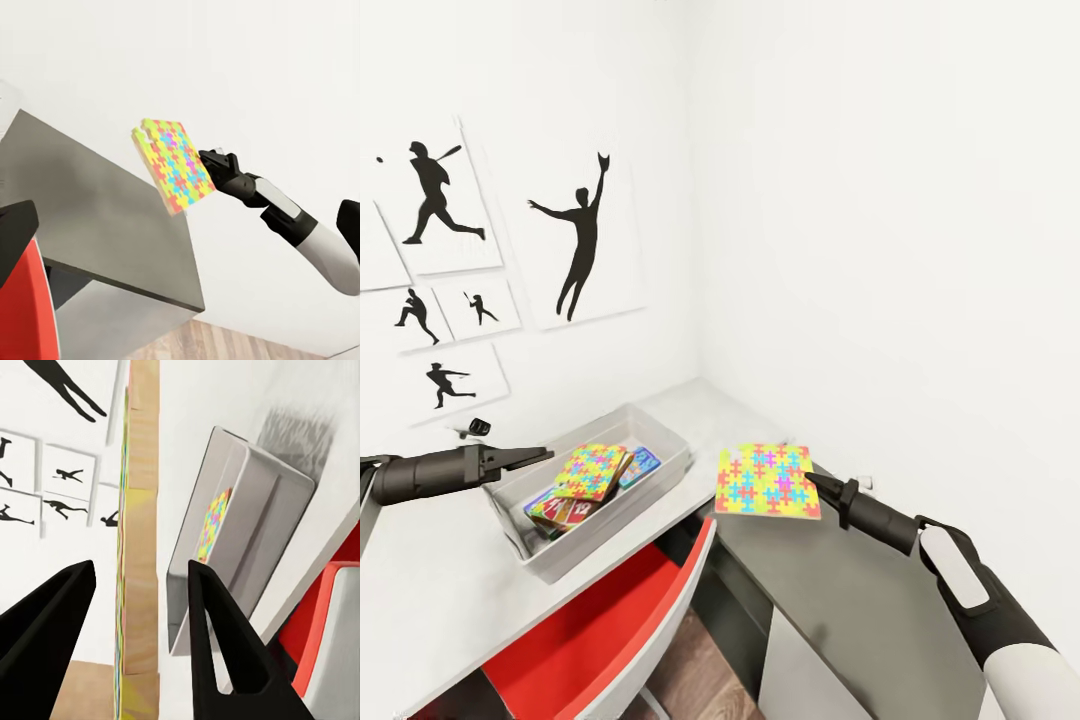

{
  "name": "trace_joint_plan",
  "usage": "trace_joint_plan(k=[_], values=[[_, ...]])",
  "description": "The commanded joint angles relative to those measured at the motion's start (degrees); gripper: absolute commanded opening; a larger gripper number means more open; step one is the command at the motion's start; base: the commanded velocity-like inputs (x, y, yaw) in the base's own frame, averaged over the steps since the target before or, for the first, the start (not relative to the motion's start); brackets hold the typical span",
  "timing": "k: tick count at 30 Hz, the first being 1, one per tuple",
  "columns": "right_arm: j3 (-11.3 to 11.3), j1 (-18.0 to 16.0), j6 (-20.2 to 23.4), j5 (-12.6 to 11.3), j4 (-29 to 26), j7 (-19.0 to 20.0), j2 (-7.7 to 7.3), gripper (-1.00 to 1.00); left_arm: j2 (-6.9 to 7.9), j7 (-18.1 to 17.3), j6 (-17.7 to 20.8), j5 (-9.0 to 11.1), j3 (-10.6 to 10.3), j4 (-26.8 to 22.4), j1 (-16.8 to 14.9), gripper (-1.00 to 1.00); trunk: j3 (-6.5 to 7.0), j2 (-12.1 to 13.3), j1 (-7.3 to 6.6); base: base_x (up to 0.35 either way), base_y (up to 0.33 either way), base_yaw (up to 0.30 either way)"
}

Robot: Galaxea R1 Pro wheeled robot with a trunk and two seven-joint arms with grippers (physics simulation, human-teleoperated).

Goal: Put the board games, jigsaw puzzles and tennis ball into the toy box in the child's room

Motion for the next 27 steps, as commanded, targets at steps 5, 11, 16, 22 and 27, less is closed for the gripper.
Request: trace_joint_plan(k=[5,11,16,22,27], values=[[0.0,0.0,0.2,-0.1,0.0,0.0,0.01,-1.0,-0.02,-0.2,0.6,0.0,0.0,0.0,-0.1,1.0,-0.11,-0.1,0.03,0.0,0.0,0.236],[0.0,0.0,0.2,-0.1,0.0,-0.1,0.02,-1.0,-0.05,-0.2,0.6,0.0,0.0,0.0,-0.1,1.0,-0.11,-0.1,0.03,0.0,0.0,0.283],[0.0,0.0,0.2,0.0,0.0,-0.1,0.02,-1.0,-0.06,-0.2,0.6,0.0,-0.1,0.0,-0.1,1.0,-0.11,-0.1,0.03,0.0,0.0,0.288],[0.0,0.0,0.2,0.0,0.0,-0.1,0.02,-1.0,-0.06,-0.2,0.6,0.0,-0.1,0.0,-0.1,1.0,-0.11,-0.1,0.03,0.0,0.0,0.288],[0.0,-0.1,0.1,0.0,0.0,-0.2,0.06,-1.0,-0.06,-0.2,0.6,0.0,-0.1,0.0,-0.1,1.0,-0.11,-0.1,0.03,0.0,0.0,0.288]])
